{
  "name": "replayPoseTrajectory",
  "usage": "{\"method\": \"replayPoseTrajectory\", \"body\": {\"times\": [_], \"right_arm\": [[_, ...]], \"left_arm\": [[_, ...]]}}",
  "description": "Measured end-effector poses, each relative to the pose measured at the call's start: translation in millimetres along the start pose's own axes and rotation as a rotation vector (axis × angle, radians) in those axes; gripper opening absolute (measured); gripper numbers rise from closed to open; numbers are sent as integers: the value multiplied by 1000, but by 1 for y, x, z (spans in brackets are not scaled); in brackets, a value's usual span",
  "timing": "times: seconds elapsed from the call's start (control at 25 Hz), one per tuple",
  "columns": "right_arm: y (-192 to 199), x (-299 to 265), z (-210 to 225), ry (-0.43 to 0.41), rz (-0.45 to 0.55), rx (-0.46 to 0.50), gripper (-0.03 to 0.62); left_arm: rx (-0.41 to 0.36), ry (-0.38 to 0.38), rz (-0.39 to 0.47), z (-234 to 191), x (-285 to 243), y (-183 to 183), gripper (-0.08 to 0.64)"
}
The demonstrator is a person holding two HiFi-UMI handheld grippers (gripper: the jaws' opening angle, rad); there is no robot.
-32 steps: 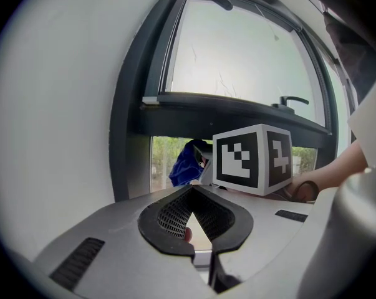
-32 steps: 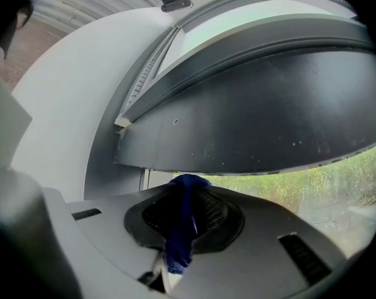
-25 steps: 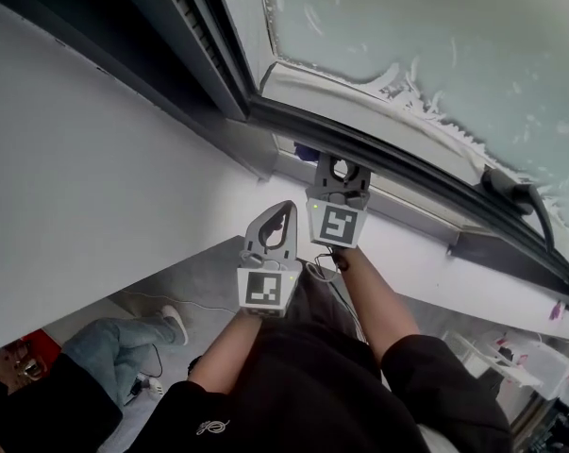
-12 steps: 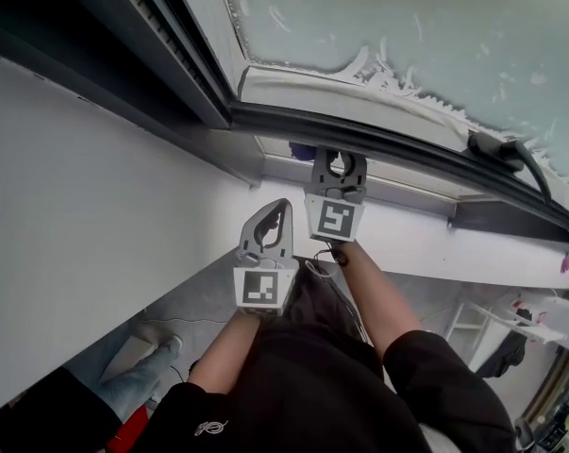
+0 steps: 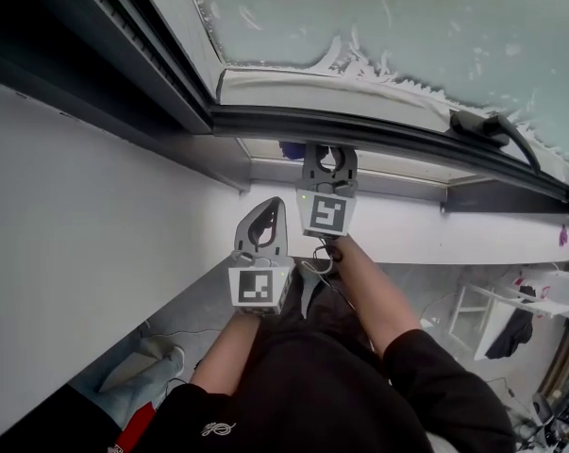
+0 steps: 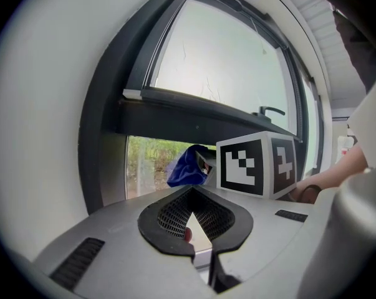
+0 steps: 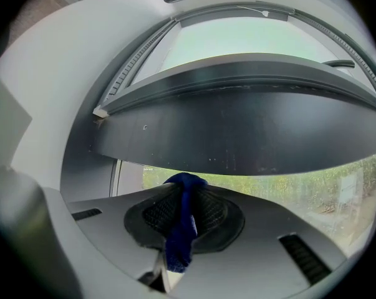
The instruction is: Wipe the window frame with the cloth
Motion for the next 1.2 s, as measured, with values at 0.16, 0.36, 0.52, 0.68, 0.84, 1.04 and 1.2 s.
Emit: {"method": "replayPoseTrajectory", "body": {"times": [0.16, 0.36, 0.52, 0.68, 0.84, 1.04, 1.2], "right_arm": [[0, 2, 6, -5, 13, -1, 23], [-4, 7, 13, -55, 34, 16, 23], [-5, 11, 24, -60, 53, -17, 23], [-4, 18, 35, -45, 64, -75, 23], [-3, 25, 44, -63, 55, -57, 23], [0, 33, 58, -42, 54, -67, 23], [1, 39, 68, -21, 52, -78, 23]], "left_arm": [[2, -10, -12, 8, 0, 5, 5], [-13, -49, -56, 21, 4, 17, 5], [2, -71, -40, 41, 6, 18, 5], [13, -99, -30, 53, 9, 18, 5], [6, -132, -42, 57, 12, 18, 5], [-33, -124, -49, 71, 10, 17, 5], [-13, -100, -22, 85, 7, 14, 5]]}}
Point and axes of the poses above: the fingertips, and each gripper's own axes: x backward along the fingers, z to its right, y out of its underside, the point moved 3 cm from there along x, backward along the fingers, and after that the axes turned 11 degrees about -y, right-handed, at the moved point
